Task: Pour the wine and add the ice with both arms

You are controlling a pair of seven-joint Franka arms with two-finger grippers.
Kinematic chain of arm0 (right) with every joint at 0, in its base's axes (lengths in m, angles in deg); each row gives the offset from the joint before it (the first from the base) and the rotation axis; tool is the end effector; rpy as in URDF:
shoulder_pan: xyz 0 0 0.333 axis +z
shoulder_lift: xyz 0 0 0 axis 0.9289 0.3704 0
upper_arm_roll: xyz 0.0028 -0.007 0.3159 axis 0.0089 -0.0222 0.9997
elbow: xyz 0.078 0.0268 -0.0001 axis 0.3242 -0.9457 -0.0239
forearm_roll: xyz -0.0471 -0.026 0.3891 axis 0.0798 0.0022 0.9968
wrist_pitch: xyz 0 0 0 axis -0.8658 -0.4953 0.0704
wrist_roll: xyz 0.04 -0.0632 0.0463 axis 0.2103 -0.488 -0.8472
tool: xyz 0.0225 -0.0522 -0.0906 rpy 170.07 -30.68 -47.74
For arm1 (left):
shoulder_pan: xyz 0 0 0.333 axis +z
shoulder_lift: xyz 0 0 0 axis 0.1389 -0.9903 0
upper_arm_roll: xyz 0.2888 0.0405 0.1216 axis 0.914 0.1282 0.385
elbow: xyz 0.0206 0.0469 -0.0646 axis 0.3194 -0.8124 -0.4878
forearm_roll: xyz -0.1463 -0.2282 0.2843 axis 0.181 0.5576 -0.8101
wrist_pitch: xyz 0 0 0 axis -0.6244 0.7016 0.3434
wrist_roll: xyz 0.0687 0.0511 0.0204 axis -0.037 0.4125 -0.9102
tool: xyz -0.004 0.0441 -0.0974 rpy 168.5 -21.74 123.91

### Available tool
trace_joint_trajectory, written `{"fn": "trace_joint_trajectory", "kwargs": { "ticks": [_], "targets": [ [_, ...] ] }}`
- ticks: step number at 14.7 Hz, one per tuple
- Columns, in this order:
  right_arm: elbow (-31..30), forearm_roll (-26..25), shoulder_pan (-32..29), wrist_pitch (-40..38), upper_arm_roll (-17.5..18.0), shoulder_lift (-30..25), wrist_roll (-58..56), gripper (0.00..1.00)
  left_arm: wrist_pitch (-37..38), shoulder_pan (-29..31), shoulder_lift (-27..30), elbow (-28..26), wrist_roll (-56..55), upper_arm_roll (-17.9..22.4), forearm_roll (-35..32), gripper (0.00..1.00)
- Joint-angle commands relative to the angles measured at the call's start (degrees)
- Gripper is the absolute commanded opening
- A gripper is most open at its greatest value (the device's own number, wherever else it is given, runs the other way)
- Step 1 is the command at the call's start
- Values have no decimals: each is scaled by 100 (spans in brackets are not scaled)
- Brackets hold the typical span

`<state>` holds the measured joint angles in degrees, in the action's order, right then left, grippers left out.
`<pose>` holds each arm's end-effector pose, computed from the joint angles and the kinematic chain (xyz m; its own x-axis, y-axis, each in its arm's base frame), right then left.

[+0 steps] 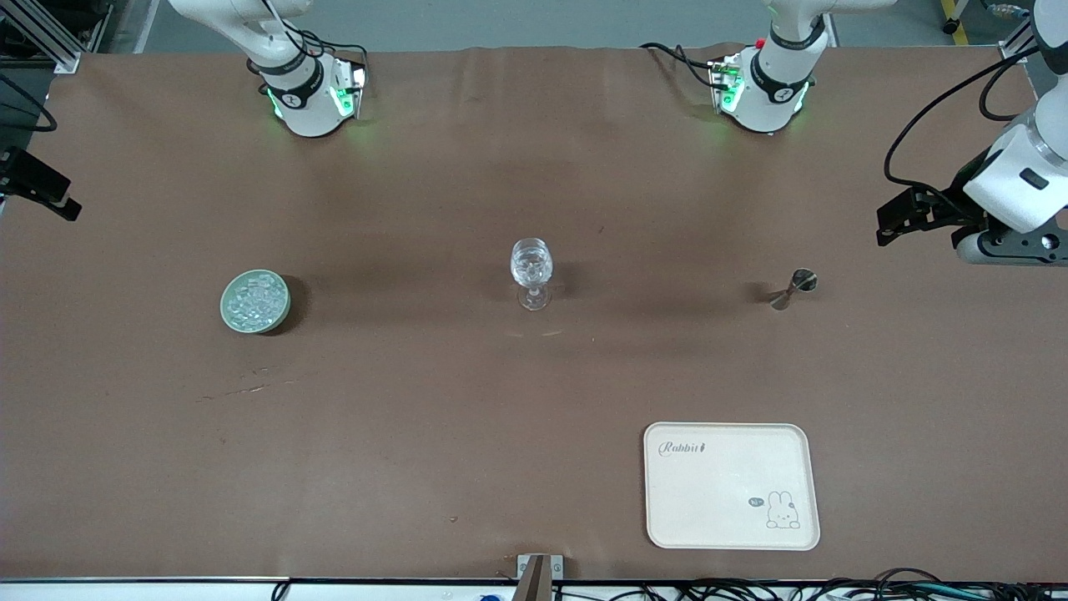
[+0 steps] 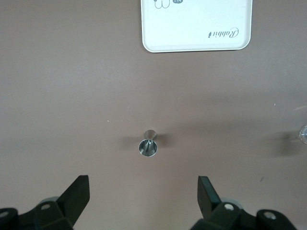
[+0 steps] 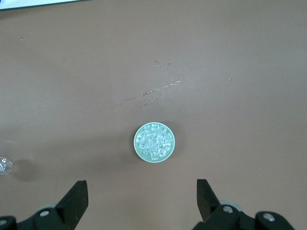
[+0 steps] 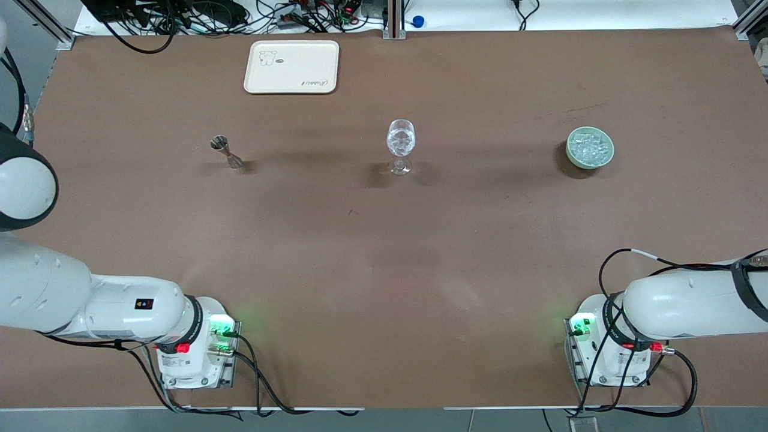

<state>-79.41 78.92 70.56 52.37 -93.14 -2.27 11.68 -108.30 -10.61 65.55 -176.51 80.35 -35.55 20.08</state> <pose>0.5415 -0.0358 0.6788 0.9911 -0.1176 0.0627 -0.1179 -0.9930 0.0012 0.5638 -0.0606 0.6035 0.9975 -0.0709 -0.0073 -0.0709 -0.9975 -0.0049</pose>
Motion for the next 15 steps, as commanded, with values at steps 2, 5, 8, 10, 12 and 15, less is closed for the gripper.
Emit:
{"fn": "trace_joint_trajectory", "kwargs": {
  "ticks": [2,5,8,10,12,15],
  "targets": [
    [-49,-70,8,-36,16,-78,26,100,95,8,-22,116,55,-31,-49,99],
    [-58,-70,8,-36,16,-78,26,100,104,-1,-30,116,46,-31,-50,99],
    [-215,-70,17,-27,24,-86,17,100,156,43,-30,116,64,21,-23,100],
    [-477,-70,25,34,33,-95,17,100,157,69,-39,107,-32,82,29,100],
    [-987,-70,34,366,94,-130,26,100,157,0,-92,125,-627,363,134,100],
    [-1891,-70,34,1104,165,-165,17,100,174,-27,-267,99,-1191,837,696,100]
  ]
}}
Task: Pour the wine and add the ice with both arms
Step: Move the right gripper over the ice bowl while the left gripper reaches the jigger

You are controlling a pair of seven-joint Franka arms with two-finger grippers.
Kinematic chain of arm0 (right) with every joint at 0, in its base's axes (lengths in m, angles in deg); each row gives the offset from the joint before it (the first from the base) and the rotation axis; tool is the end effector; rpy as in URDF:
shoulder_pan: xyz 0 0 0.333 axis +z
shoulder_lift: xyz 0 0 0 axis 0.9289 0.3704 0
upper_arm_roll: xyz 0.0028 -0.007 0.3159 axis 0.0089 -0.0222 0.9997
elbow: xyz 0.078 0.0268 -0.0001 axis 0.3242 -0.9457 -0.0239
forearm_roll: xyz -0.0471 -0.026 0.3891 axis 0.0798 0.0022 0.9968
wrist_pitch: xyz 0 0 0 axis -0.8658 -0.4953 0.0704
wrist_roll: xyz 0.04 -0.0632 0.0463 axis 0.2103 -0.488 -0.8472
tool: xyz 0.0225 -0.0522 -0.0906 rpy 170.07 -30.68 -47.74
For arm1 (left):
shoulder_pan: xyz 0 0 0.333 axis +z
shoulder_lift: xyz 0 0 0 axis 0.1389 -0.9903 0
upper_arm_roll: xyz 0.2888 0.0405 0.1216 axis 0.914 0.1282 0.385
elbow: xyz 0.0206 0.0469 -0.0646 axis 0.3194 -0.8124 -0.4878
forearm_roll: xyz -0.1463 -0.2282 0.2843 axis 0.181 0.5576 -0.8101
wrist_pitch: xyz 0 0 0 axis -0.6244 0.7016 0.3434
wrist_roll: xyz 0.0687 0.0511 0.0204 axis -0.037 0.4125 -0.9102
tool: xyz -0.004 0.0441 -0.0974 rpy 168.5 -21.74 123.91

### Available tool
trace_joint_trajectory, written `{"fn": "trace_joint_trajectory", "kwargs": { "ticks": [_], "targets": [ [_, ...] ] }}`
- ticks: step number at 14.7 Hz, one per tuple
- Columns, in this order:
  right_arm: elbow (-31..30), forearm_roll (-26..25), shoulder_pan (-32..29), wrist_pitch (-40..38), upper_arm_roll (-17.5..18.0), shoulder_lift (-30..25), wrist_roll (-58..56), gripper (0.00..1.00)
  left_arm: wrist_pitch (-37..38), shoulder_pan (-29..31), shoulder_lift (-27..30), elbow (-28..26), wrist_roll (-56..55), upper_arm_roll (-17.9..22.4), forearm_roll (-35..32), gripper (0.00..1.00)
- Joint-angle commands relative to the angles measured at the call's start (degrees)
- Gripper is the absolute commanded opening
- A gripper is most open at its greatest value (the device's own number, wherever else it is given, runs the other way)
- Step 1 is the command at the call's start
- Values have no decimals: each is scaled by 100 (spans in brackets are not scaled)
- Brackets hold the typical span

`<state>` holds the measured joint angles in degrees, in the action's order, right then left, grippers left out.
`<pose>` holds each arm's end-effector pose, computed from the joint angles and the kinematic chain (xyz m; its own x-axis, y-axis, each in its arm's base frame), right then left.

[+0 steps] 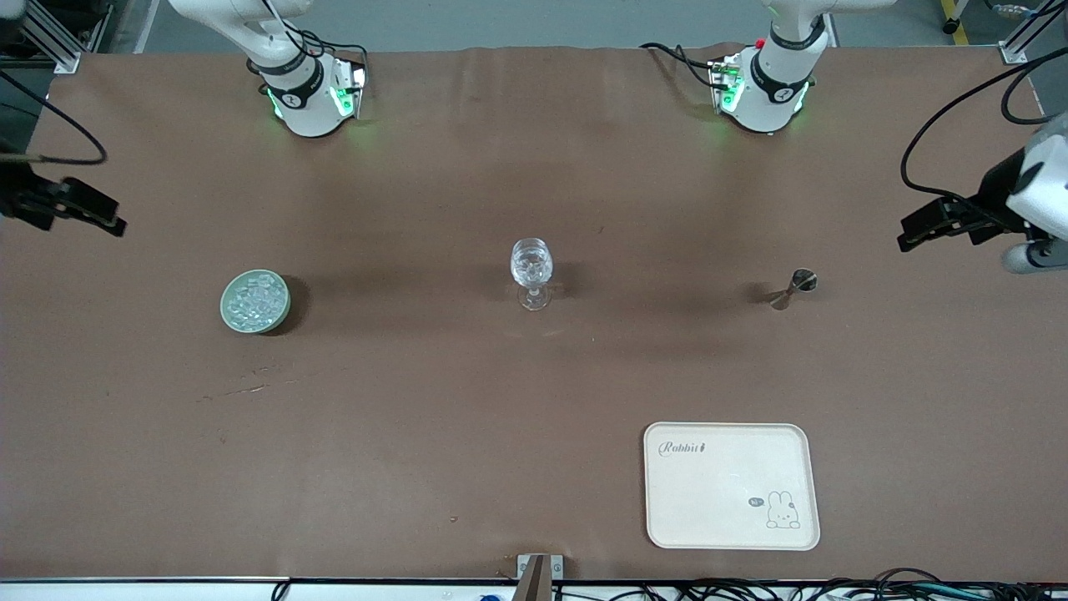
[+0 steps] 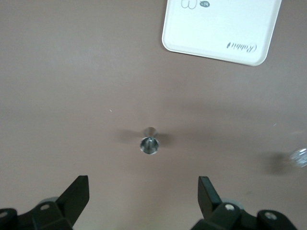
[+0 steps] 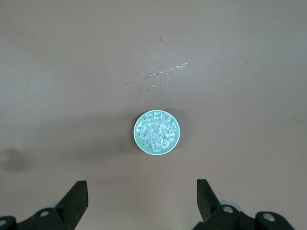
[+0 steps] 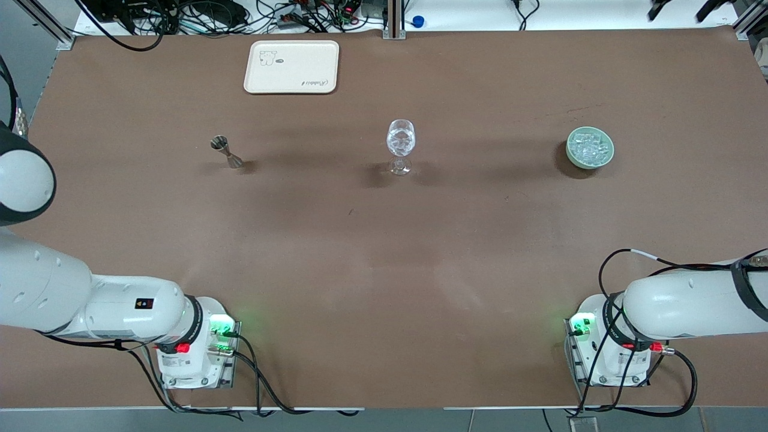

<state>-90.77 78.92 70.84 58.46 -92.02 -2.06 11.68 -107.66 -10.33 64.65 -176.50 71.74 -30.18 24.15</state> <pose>0.5518 -0.0225 0.5930 0.9952 -0.0926 -0.0327 -0.0924 -0.9957 0.0069 0.5699 -0.0132 0.5939 0.9829 0.1786 -0.0455 0.1810 -0.9819 0.0553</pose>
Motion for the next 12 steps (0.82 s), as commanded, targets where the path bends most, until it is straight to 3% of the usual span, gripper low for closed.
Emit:
{"fn": "trace_joint_trajectory", "kwargs": {
  "ticks": [1,3,8,12],
  "targets": [
    [-1150,-70,6,819,62,-212,17,100,285,-47,-238,45,-706,406,299,100],
    [-1888,-78,6,1548,79,-248,9,100,392,-3,-405,18,-1297,460,448,100],
    [-3199,-122,-29,3210,71,-169,-88,100,436,15,-722,-148,-2020,1232,1678,100],
    [-3561,-184,-99,3959,36,287,-439,100,629,24,-1397,-245,-2151,1916,2432,100]
  ]
}}
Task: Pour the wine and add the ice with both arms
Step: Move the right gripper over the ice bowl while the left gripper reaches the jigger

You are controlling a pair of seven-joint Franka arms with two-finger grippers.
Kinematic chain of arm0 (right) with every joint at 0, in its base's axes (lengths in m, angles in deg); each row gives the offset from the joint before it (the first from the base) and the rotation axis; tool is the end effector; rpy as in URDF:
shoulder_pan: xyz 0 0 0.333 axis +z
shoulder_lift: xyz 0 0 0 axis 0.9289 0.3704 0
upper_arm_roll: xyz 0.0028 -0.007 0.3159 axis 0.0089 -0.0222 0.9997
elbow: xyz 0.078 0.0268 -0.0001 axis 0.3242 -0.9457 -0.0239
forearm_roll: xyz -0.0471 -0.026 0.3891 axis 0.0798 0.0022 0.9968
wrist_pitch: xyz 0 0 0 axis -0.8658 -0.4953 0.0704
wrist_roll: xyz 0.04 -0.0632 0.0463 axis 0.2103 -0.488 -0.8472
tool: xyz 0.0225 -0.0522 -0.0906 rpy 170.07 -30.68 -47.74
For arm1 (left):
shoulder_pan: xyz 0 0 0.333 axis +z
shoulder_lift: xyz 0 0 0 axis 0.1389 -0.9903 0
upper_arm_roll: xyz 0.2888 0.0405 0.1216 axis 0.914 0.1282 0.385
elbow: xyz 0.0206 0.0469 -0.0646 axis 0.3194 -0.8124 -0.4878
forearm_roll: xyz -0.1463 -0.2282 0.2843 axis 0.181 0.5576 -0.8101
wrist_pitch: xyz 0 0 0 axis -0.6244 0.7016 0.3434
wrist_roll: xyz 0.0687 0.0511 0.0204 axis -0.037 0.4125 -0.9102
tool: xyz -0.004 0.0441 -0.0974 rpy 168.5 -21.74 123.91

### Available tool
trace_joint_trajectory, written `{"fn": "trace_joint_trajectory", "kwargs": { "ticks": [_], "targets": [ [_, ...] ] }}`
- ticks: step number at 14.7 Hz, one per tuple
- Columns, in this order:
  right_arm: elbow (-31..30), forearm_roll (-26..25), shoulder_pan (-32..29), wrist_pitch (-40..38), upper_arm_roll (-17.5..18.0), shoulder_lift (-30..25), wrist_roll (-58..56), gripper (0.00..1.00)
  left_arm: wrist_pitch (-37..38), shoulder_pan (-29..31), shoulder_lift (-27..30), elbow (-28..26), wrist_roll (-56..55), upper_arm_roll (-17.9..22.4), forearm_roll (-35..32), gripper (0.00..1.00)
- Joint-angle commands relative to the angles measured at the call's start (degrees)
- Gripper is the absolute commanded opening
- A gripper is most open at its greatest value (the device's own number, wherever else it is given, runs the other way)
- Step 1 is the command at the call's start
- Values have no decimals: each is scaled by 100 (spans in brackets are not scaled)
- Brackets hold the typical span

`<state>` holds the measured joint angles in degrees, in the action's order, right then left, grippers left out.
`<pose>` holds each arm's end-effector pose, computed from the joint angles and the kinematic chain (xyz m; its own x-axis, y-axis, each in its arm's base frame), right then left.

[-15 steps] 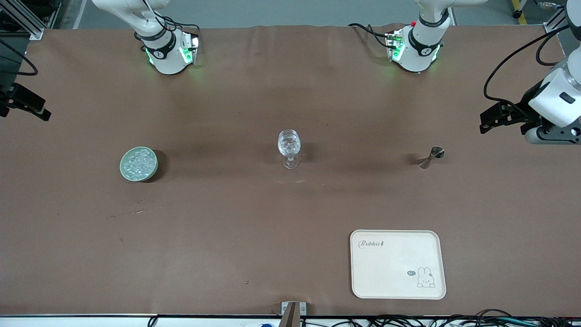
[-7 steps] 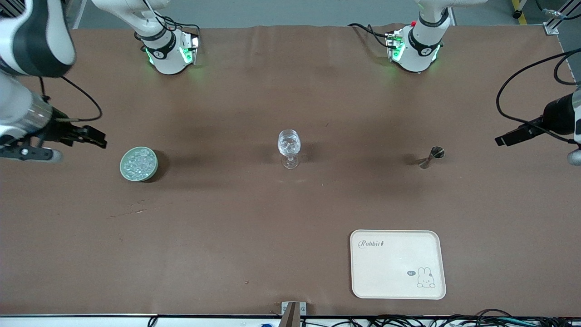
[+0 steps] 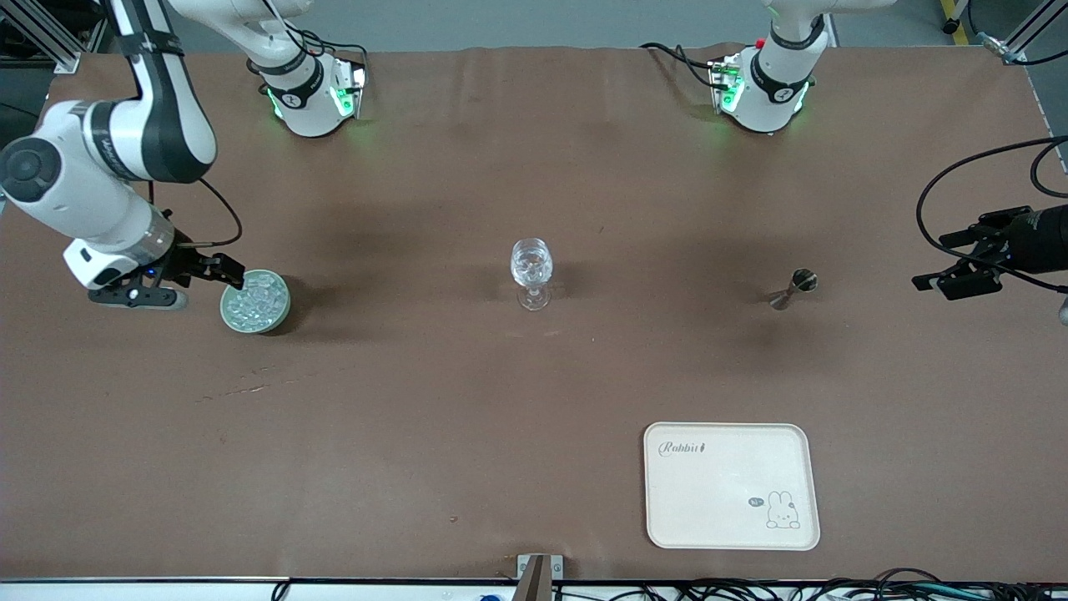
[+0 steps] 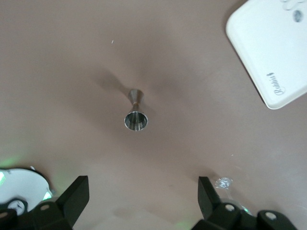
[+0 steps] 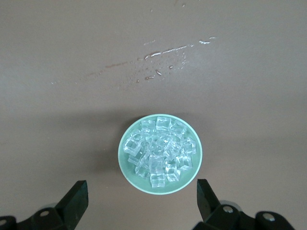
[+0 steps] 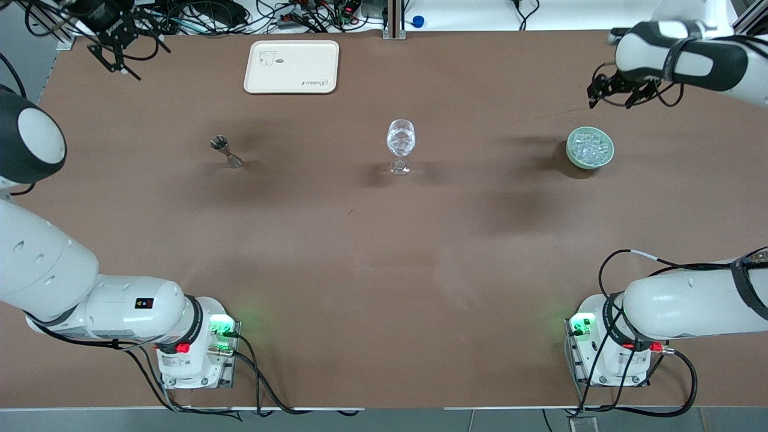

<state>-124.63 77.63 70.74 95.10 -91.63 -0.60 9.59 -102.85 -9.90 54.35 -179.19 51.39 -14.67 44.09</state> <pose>0.5215 -0.0186 0.3582 0.9994 -0.0334 -0.0097 -0.0331 -0.9992 0.0233 0.5851 0.0996 0.4735 0.6020 0.6626 -0.4456 0.7710 -0.6275 0.1085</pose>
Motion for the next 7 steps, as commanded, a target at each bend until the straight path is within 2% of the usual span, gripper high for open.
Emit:
{"fn": "trace_joint_trajectory", "kwargs": {
  "ticks": [1,4,7],
  "targets": [
    [-315,-64,-107,567,-3,195,-240,100,148,-11,-491,-64,-91,603,727,100],
    [-668,-64,-160,1289,-12,379,-380,100,148,7,-1018,-117,-38,1027,1362,100],
    [-747,-64,-178,1684,-12,669,-486,100,157,60,-1379,-231,-38,1115,1775,100]
  ]
}}
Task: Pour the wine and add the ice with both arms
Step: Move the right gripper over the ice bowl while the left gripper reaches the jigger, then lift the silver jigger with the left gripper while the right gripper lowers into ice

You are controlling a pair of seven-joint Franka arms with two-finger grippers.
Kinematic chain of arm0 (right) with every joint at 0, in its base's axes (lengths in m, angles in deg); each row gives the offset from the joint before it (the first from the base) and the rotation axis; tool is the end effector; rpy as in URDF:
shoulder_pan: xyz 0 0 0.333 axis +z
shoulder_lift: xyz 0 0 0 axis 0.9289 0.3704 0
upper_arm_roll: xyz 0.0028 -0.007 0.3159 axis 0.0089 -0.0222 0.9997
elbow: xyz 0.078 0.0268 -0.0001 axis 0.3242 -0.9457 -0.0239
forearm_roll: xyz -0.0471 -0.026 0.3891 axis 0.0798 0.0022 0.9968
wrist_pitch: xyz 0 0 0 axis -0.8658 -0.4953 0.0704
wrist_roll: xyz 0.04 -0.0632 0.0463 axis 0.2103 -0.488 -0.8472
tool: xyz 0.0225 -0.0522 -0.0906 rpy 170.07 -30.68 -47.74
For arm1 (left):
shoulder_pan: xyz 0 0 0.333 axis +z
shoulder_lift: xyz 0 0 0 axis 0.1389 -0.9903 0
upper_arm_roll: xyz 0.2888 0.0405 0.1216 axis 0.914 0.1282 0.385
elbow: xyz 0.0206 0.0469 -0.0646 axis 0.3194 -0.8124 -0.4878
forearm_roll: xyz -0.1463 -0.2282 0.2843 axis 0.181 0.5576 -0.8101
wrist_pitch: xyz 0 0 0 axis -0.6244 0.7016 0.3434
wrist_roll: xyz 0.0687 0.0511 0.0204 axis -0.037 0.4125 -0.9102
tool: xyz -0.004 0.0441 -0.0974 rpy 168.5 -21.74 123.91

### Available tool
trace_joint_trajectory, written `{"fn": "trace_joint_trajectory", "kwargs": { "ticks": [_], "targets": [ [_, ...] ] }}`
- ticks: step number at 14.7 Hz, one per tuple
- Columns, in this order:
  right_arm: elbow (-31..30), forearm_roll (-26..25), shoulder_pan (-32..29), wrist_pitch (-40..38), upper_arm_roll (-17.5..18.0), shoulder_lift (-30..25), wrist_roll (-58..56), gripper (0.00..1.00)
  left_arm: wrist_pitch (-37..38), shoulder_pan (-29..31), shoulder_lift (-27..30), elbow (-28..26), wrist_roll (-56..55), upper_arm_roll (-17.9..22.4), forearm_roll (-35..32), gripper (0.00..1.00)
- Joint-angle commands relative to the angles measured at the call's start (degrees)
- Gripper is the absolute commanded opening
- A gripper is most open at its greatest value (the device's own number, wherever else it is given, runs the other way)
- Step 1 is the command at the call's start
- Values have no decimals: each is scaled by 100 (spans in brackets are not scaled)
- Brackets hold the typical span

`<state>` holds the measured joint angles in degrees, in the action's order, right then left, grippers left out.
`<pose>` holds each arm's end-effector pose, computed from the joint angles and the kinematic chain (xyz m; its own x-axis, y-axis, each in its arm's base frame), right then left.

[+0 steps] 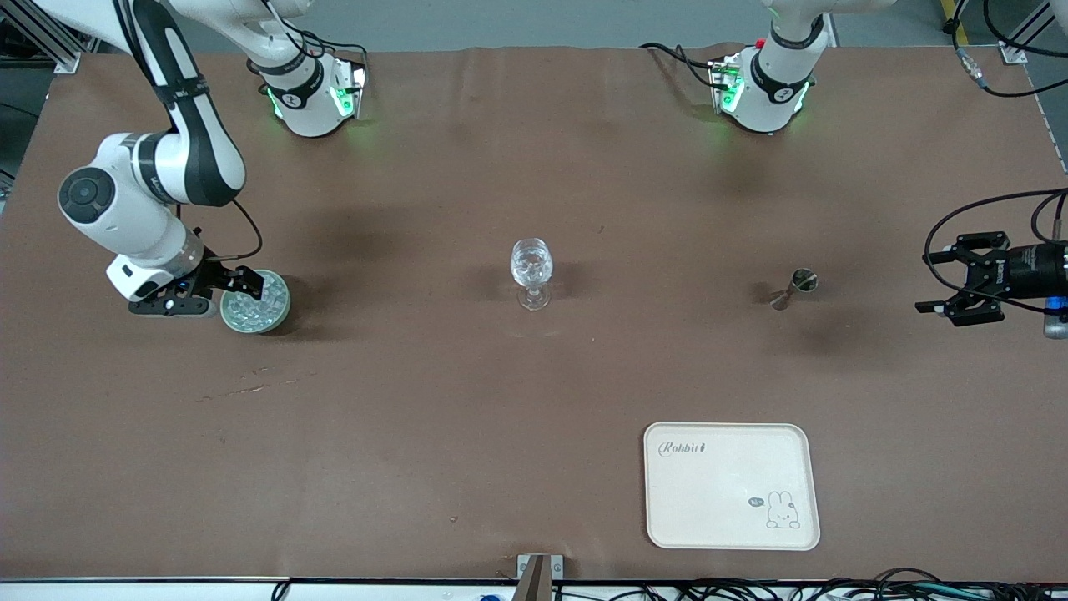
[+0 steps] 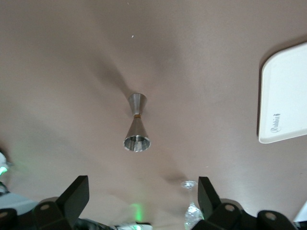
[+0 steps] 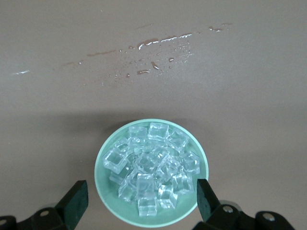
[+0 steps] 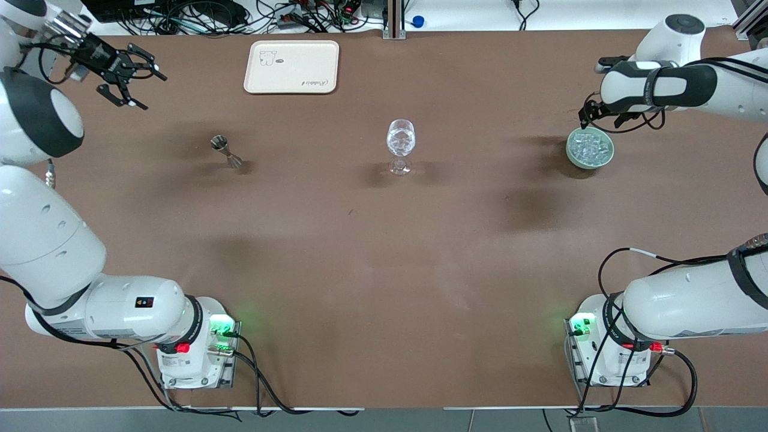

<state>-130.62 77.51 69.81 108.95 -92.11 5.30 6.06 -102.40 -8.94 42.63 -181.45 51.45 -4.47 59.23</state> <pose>0.5115 -0.0301 0.2830 0.9997 0.0109 0.0229 0.0102 -0.9995 0.0301 0.5820 0.1787 0.3573 0.3247 0.6961 -0.6403 0.9276 -0.3666 0.0718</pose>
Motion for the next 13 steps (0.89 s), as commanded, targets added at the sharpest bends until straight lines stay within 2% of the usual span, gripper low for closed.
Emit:
{"fn": "trace_joint_trajectory", "kwargs": {
  "ticks": [1,5,11,13],
  "targets": [
    [-210,-52,-85,475,35,140,-194,100,103,-36,-321,-101,-43,147,410,100],
    [-403,-52,-146,925,27,317,-511,100,112,52,-646,-470,-35,271,973,100],
    [-491,-52,-120,933,35,396,-511,78,103,43,-1174,-585,44,262,1659,100],
    [-491,-52,-120,951,35,440,-511,78,77,17,-1236,-803,158,262,1826,100]
  ]
}}
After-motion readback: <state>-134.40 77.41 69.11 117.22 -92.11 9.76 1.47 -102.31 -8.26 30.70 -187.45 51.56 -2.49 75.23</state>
